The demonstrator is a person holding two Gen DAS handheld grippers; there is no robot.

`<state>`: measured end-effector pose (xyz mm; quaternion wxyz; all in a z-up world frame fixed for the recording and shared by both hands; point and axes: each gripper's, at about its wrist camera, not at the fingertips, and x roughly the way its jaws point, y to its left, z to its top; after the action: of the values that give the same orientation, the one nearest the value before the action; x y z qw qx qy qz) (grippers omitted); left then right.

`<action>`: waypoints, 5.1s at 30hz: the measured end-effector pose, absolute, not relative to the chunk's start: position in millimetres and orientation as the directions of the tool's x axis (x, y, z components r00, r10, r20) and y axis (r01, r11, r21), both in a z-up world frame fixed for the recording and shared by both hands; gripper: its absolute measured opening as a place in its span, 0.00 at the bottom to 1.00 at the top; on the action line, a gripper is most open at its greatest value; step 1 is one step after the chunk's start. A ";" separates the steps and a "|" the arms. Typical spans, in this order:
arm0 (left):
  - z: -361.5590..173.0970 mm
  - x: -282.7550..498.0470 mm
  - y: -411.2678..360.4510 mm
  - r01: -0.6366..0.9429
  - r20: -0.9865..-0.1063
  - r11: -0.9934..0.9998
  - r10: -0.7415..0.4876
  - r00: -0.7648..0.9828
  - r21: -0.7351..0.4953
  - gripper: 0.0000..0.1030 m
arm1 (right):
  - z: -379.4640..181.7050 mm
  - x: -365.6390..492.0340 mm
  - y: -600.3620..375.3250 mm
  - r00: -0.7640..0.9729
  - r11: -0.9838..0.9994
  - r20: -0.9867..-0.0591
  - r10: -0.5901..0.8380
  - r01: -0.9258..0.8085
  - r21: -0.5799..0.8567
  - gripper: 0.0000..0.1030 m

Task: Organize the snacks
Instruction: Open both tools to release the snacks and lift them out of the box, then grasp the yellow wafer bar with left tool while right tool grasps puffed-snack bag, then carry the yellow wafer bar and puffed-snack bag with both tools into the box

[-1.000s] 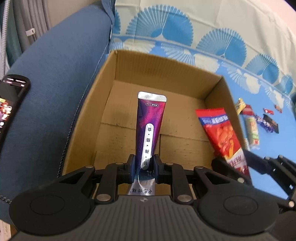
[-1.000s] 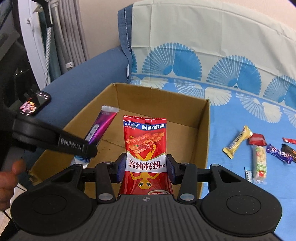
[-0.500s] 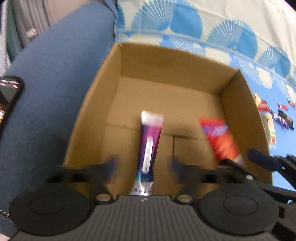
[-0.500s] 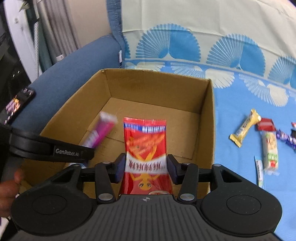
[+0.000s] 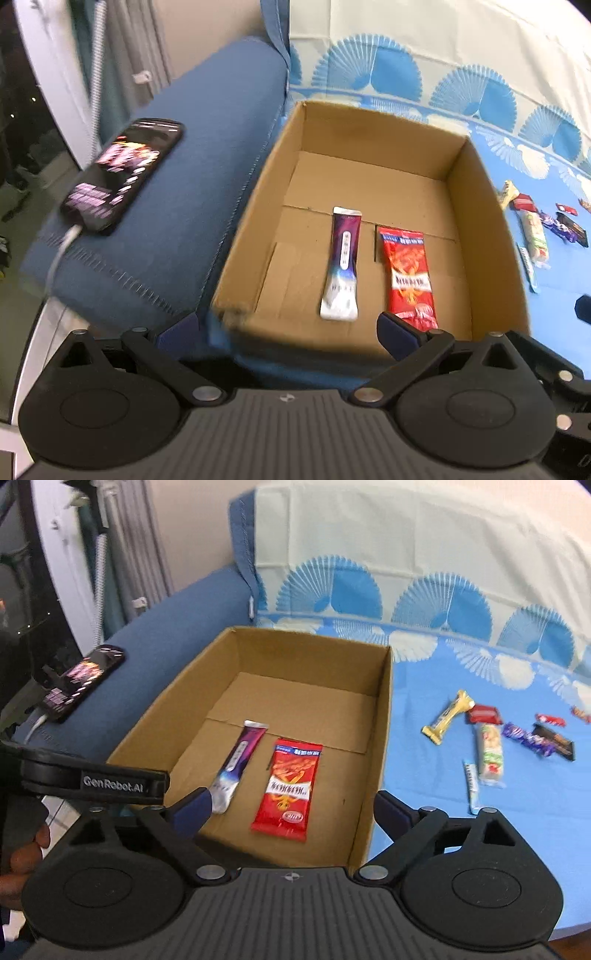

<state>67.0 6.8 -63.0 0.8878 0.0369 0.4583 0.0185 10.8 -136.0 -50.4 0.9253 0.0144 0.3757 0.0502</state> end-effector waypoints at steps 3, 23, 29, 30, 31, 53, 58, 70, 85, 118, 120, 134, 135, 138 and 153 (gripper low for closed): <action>-50.6 35.2 5.1 0.019 -0.782 0.995 0.069 0.620 0.103 1.00 | -40.2 -18.8 -128.2 0.747 0.992 -0.655 0.113 -0.121 0.033 0.95; -4.5 -45.7 -4.1 0.018 -0.689 0.997 0.039 0.723 0.074 1.00 | 1.5 -113.0 -131.0 0.856 0.993 -0.506 0.110 -0.114 0.023 0.98; -1.6 -51.3 -1.7 0.014 -0.679 0.997 0.038 0.733 0.071 1.00 | 4.0 -118.6 -128.1 0.863 0.993 -0.494 0.108 -0.115 0.017 0.98; -1.6 -51.5 -1.2 0.013 -0.678 0.998 0.037 0.734 0.069 1.00 | 4.1 -118.8 -127.8 0.863 0.993 -0.494 0.108 -0.116 0.015 0.98; -1.4 -52.1 -0.8 0.012 -0.678 0.998 0.037 0.735 0.067 1.00 | 4.1 -118.9 -127.2 0.863 0.993 -0.494 0.108 -0.117 0.013 0.98; -8.6 -45.9 2.3 0.012 -0.697 0.998 0.032 0.717 0.058 1.00 | -0.9 -108.9 -124.3 0.845 0.992 -0.523 0.109 -0.122 0.009 0.98; -10.9 -41.4 -1.8 0.014 -0.706 0.997 0.046 0.706 0.079 1.00 | -4.8 -105.0 -129.5 0.841 0.992 -0.528 0.120 -0.122 0.032 0.98; -12.7 -9.3 -38.2 0.058 -0.740 0.988 0.068 0.669 0.143 1.00 | -18.7 -89.9 -176.8 0.846 0.991 -0.526 0.093 -0.026 0.134 0.98; -5.9 102.7 -187.5 0.261 -0.795 0.961 -0.085 0.601 0.095 1.00 | -59.9 -55.6 -335.1 0.796 0.929 -0.582 -0.165 0.324 0.180 0.98; -250.8 393.9 -386.5 0.509 -0.924 0.828 0.029 0.382 0.237 1.00 | -266.3 210.3 -454.4 0.620 0.932 -0.752 -0.223 0.361 0.021 1.00; -252.4 399.1 -380.4 0.487 -0.933 0.851 0.010 0.360 0.197 1.00 | -268.0 210.5 -453.8 0.627 0.933 -0.745 -0.228 0.358 0.016 1.00; -213.5 370.0 -370.1 0.482 -0.934 0.869 -0.079 0.349 0.107 0.11 | -246.4 195.2 -441.7 0.649 0.946 -0.746 -0.150 0.314 0.084 0.37; -205.9 363.2 -367.2 0.486 -0.934 0.870 -0.100 0.342 0.085 0.11 | -239.9 190.2 -442.9 0.654 0.939 -0.742 -0.146 0.327 0.105 0.37; -178.3 336.6 -355.1 0.494 -0.923 0.869 -0.172 0.345 0.022 0.11 | -214.0 170.0 -439.1 0.683 0.930 -0.714 -0.154 0.345 0.129 0.37; -45.1 122.8 -213.2 0.454 -0.833 0.884 -0.332 0.443 -0.111 0.11 | -70.4 7.5 -347.6 0.817 0.935 -0.573 -0.067 0.252 0.250 0.37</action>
<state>122.8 -213.2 -45.1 0.8470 0.0642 0.4739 -0.2321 7.5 -347.6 -70.4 0.9397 0.1592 0.2905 -0.0847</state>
